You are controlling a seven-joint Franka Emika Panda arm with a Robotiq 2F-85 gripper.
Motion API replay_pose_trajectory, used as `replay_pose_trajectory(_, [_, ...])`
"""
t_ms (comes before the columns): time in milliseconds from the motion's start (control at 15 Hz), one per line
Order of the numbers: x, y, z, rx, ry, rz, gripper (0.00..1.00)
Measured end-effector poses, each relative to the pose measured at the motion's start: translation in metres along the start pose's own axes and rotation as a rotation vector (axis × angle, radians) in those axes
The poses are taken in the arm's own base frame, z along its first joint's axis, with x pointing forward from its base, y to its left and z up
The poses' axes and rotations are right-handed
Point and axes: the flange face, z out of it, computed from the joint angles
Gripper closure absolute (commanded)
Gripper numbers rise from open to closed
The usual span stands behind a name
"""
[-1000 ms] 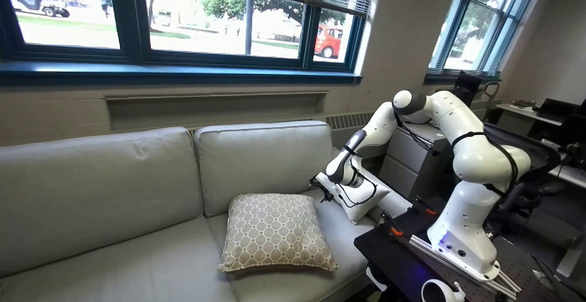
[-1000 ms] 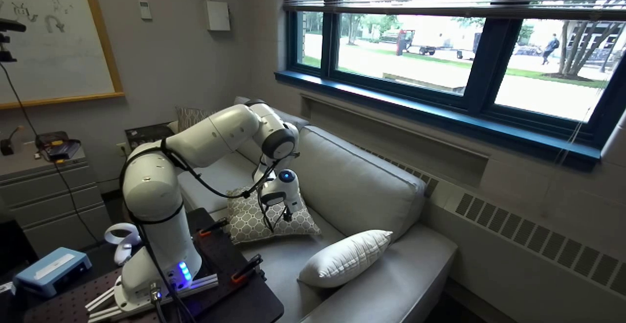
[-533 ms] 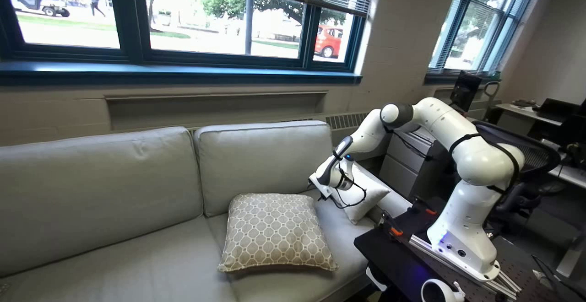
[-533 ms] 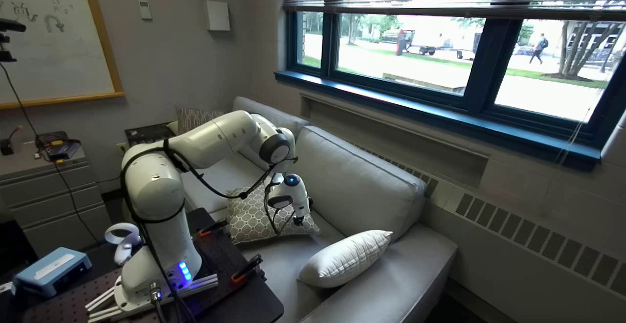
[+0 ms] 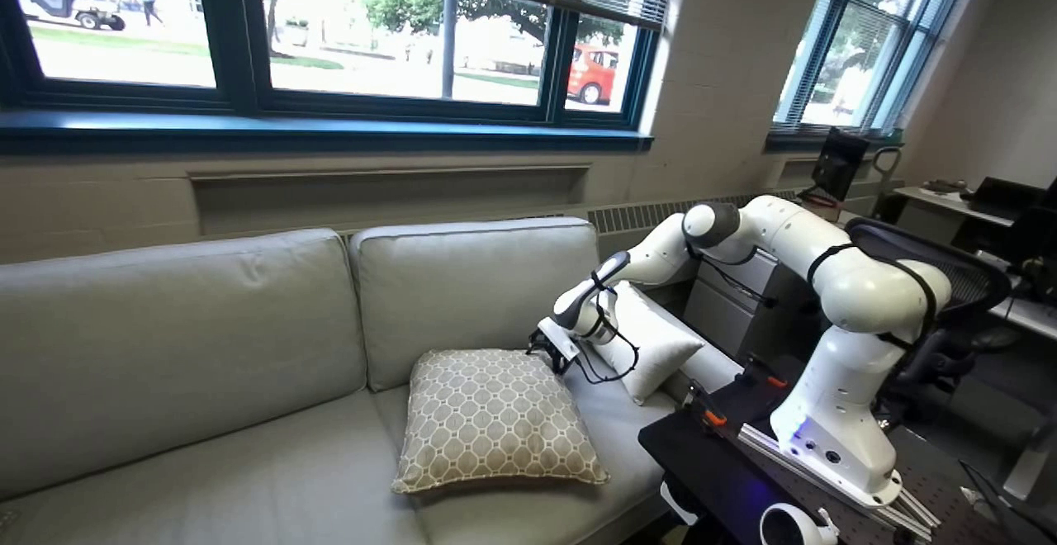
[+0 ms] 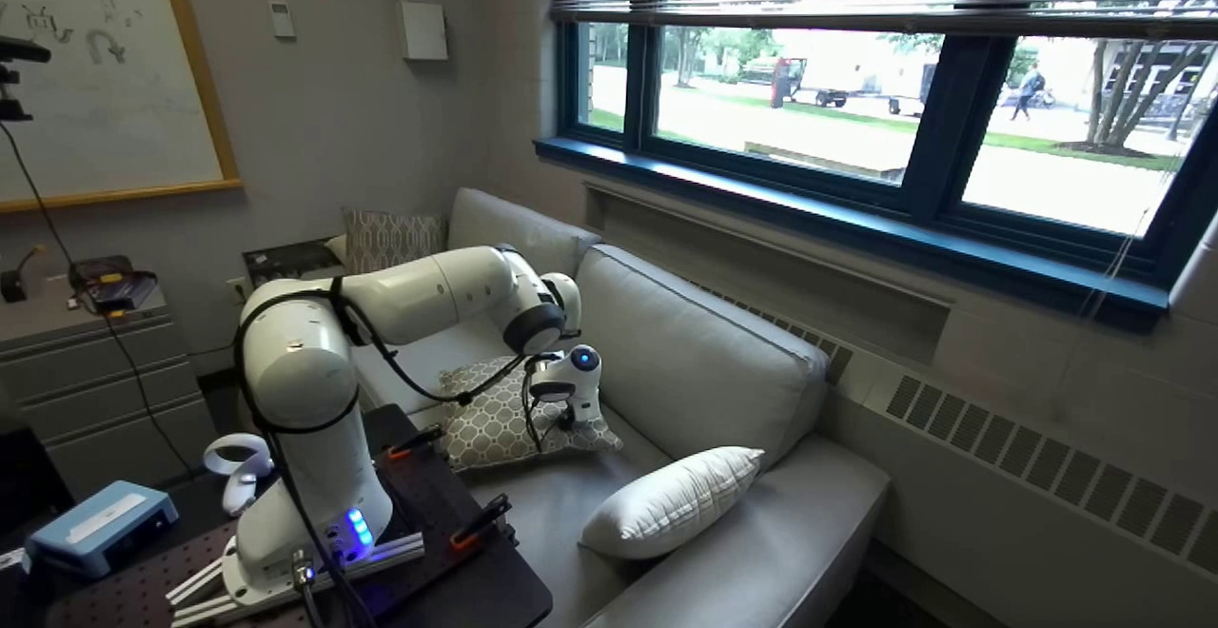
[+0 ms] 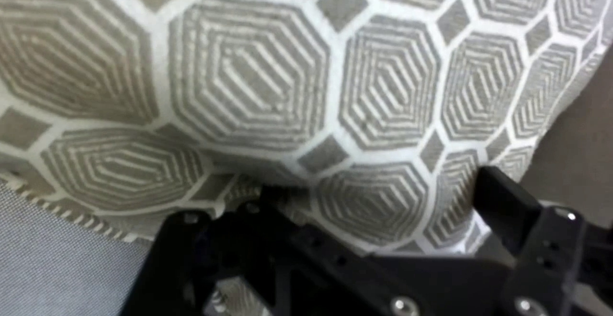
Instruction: Put the pillows upright against the armrest
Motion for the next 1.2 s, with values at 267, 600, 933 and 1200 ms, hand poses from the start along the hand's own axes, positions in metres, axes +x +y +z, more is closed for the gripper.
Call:
replay_pose_trajectory(267, [0.01,-0.008,0.008,-0.033,-0.071,-0.016,0.25])
replay_pose_trajectory(600, [0.007,-0.014,0.009,-0.044,-0.105,-0.062,0.62])
replay_pose_trajectory(933, [-0.011,-0.032,0.011,-0.019,-0.106,-0.102,0.89])
replay_pose_trajectory(1200, [-0.034,-0.048,0.008,0.037,-0.069,-0.159,0.9])
